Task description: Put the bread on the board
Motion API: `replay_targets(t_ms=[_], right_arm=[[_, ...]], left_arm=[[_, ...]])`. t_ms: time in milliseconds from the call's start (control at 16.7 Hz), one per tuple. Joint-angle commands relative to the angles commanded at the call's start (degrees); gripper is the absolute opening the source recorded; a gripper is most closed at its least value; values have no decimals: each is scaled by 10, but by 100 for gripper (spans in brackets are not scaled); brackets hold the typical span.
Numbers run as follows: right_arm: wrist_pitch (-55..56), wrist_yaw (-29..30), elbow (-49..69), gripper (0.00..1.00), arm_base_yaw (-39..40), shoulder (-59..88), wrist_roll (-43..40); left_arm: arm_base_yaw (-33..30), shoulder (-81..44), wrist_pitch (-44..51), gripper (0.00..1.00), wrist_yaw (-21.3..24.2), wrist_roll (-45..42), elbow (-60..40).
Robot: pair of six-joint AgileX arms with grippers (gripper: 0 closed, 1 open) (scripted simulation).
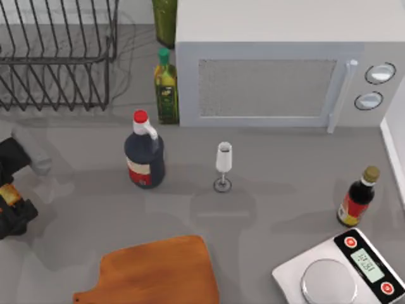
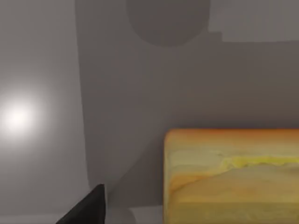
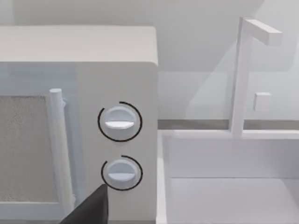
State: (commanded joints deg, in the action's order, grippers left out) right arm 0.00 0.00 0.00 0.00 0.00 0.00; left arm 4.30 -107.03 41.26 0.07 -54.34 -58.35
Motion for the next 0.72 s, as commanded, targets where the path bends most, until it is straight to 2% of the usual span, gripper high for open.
replay_targets(t_ms=[60, 720], right_arm=[[0, 0, 0, 100, 0, 0, 0], [0, 0, 0, 100, 0, 0, 0]], left_arm=[[0, 0, 0, 100, 0, 0, 0], [0, 0, 0, 17, 0, 0, 0]])
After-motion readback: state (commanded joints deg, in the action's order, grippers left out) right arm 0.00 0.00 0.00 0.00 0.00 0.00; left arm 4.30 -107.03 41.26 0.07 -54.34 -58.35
